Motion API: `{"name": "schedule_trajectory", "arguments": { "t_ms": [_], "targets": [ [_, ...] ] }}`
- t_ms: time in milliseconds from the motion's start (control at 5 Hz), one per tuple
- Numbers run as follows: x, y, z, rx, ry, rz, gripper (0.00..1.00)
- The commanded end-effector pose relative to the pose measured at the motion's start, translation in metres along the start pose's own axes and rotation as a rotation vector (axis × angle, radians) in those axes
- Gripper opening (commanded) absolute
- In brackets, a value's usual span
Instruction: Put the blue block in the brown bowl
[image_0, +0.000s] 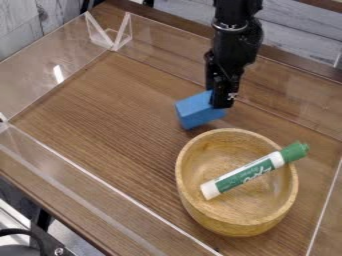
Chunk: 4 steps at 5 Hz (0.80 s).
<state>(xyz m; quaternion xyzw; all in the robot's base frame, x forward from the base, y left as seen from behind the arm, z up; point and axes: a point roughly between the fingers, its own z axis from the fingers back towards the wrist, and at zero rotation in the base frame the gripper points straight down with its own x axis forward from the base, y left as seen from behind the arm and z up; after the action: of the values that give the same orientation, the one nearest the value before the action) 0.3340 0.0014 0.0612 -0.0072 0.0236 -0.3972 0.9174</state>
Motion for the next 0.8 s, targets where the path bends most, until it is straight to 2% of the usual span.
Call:
{"name": "schedule_trajectory", "arguments": {
  "t_ms": [0, 200, 600],
  "targets": [
    [0.005, 0.009, 0.026, 0.064, -0.06, 0.004, 0.0],
    [0.005, 0.01, 0.023, 0.063, -0.061, 0.001, 1.0],
    [0.005, 0.013, 0.006, 0.055, -0.063, 0.0, 1.0]
  ]
}}
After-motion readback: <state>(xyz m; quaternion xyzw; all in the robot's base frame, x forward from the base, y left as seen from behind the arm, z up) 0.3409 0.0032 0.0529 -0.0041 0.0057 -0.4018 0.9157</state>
